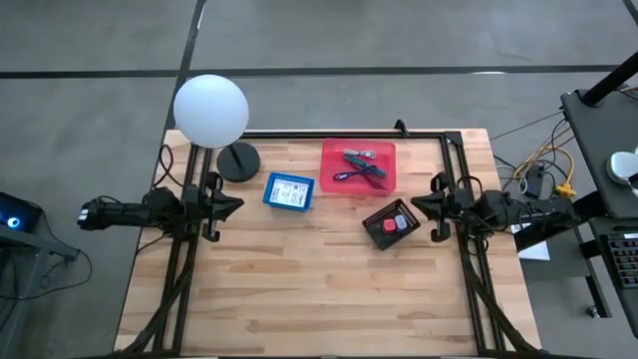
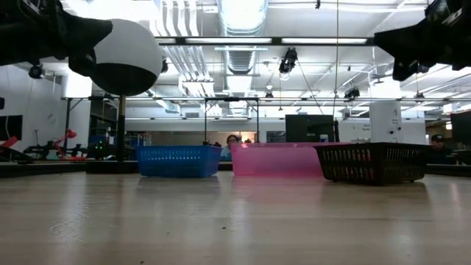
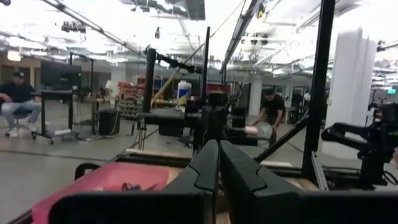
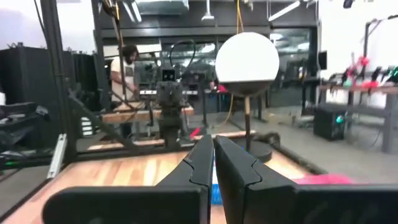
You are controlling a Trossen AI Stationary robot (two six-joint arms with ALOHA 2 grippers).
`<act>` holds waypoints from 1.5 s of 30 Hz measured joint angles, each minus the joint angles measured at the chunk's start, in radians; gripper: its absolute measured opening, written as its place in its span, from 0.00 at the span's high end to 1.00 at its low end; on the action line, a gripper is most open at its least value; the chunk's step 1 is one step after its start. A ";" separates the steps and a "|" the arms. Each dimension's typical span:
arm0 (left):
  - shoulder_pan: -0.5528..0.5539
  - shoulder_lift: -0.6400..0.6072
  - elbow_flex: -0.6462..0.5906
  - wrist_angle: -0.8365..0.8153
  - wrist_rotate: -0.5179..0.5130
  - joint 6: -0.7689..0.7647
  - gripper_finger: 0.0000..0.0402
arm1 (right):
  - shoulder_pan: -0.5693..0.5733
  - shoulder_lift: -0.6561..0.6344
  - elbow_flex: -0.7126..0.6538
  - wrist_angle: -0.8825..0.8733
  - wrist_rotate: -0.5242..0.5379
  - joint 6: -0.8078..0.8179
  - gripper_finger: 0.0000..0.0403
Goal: Pick and place items into bin
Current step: Return to Home Position
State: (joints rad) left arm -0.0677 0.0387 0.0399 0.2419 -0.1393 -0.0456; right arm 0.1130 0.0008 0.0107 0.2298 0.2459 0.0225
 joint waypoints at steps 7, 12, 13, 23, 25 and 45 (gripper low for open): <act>0.000 0.002 -0.004 -0.021 -0.011 0.000 1.00 | -0.002 0.003 -0.001 -0.134 -0.062 0.145 0.98; 0.000 0.002 -0.017 -0.101 -0.017 -0.003 1.00 | -0.002 0.004 -0.001 -0.194 -0.069 0.150 0.98; 0.000 0.002 -0.020 -0.097 -0.020 -0.004 1.00 | -0.002 0.003 -0.001 -0.194 -0.070 0.137 0.98; -0.001 -0.001 -0.031 -0.161 -0.031 -0.053 1.00 | -0.002 0.000 -0.001 -0.191 -0.059 0.153 0.98; -0.001 -0.005 -0.032 -0.157 -0.031 -0.048 1.00 | -0.002 0.001 -0.001 -0.190 -0.058 0.177 0.98; 0.000 0.007 -0.034 -0.174 -0.030 -0.050 1.00 | -0.002 0.034 -0.001 -0.191 -0.055 0.038 0.98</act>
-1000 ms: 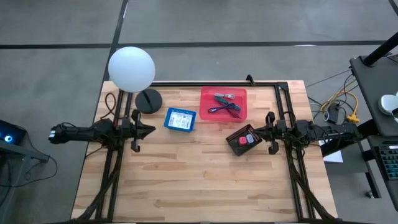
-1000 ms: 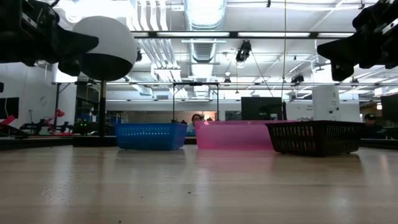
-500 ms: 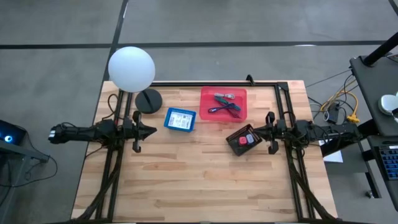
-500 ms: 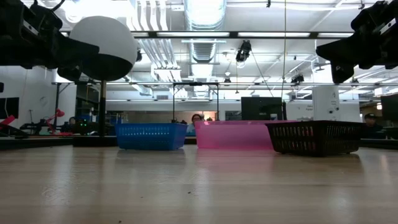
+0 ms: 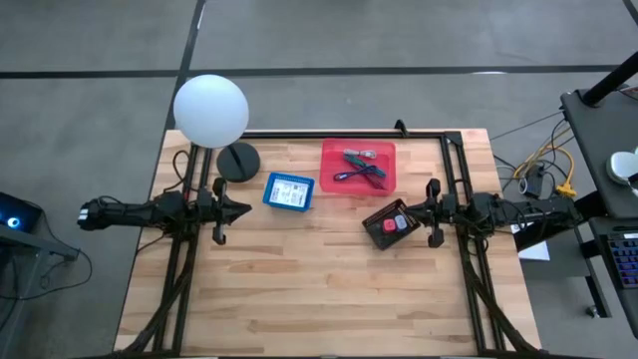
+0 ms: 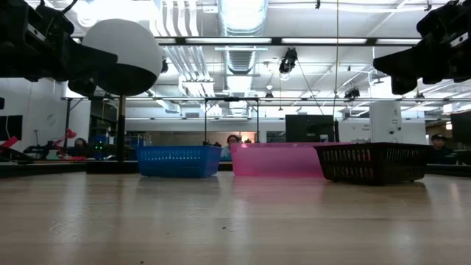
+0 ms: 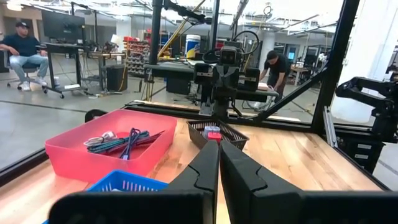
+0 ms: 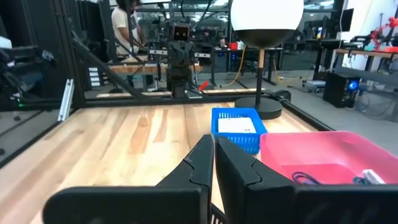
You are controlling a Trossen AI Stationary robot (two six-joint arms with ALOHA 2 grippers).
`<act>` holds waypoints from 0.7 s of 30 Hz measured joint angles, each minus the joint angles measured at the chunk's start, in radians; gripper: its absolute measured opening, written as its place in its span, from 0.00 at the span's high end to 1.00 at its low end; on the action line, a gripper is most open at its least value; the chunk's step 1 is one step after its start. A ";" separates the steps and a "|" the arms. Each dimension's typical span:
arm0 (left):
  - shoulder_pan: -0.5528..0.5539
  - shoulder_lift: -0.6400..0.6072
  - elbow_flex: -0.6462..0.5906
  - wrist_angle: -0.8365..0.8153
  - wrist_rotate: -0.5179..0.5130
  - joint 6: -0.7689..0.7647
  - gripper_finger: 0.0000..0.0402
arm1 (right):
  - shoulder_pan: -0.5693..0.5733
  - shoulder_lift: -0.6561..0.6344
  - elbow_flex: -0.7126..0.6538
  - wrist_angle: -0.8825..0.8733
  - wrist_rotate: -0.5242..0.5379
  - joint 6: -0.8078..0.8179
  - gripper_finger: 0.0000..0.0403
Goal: Pick and place items into bin
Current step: Return to Home Position
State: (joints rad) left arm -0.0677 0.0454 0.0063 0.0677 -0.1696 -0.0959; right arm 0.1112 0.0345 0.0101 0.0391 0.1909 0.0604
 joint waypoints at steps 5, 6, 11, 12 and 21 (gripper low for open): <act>0.000 0.000 0.000 0.000 0.000 -0.001 1.00 | 0.000 0.000 0.000 0.000 0.000 -0.011 0.98; 0.000 0.000 0.000 0.000 0.000 -0.001 1.00 | 0.000 0.000 0.000 0.000 0.000 -0.007 0.98; 0.000 0.000 -0.001 0.000 0.000 -0.001 1.00 | 0.000 0.001 0.000 0.000 0.000 -0.015 0.98; 0.000 0.000 -0.001 0.000 0.000 -0.001 1.00 | 0.000 0.001 0.000 0.000 0.000 -0.010 0.98; 0.000 0.006 -0.001 0.000 0.000 -0.001 1.00 | 0.000 0.001 0.000 0.000 0.001 -0.009 0.98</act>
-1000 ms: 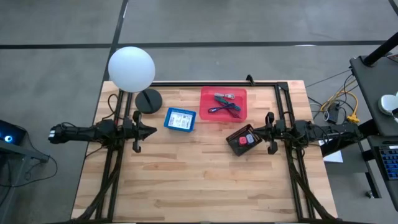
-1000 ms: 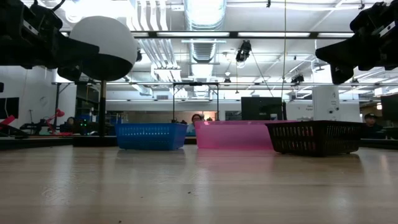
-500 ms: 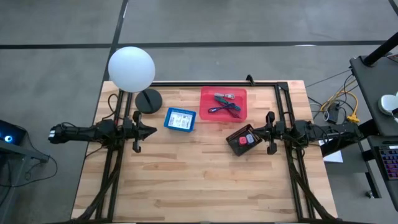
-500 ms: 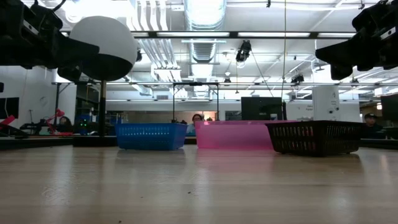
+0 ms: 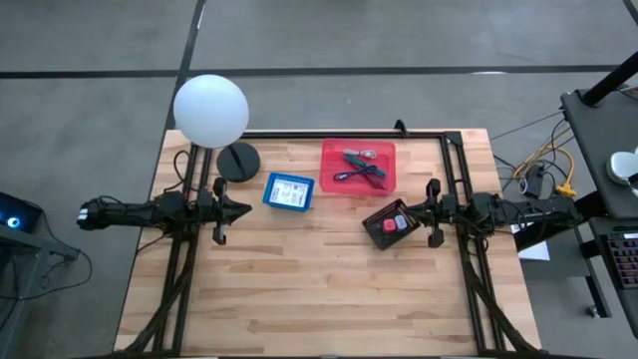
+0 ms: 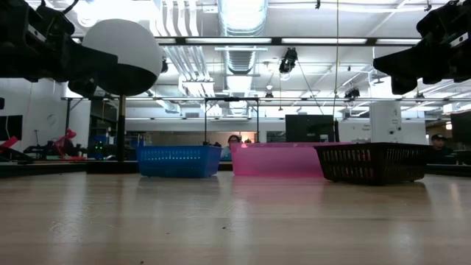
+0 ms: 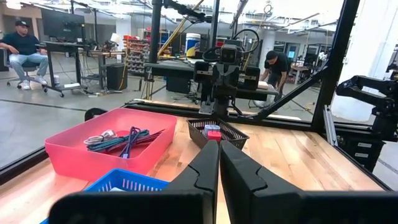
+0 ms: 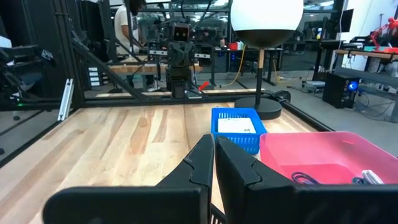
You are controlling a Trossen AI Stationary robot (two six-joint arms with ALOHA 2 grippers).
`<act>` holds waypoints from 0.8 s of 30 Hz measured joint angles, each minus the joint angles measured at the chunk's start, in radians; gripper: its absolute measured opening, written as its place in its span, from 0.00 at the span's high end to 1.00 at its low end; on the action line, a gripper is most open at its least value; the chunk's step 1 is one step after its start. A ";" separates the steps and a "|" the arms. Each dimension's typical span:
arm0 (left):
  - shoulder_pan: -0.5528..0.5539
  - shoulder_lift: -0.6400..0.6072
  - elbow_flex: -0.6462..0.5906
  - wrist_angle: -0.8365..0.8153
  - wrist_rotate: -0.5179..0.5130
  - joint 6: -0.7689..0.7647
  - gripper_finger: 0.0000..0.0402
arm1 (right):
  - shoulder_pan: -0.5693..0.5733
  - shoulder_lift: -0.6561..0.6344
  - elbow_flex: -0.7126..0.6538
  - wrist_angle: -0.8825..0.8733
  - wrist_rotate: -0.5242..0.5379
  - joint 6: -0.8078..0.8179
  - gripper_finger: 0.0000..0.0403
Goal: Pick and place items into bin
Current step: Return to Home Position
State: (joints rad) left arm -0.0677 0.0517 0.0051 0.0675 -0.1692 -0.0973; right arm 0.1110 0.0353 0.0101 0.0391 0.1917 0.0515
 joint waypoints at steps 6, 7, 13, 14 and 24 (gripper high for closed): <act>0.000 0.000 0.000 0.000 0.000 0.000 1.00 | 0.000 0.000 0.000 0.000 0.000 0.002 0.98; 0.000 0.000 0.000 0.000 0.000 0.000 1.00 | 0.000 0.000 0.000 0.000 0.000 -0.001 0.98; 0.000 -0.001 0.000 0.000 0.000 0.000 1.00 | 0.000 0.000 0.000 0.000 0.000 0.002 0.98; 0.000 -0.001 0.000 0.000 0.000 0.000 1.00 | 0.000 0.000 0.000 0.000 0.000 -0.002 0.98; -0.001 -0.001 0.000 0.001 0.000 0.000 1.00 | 0.000 0.000 0.000 0.000 0.000 -0.005 0.98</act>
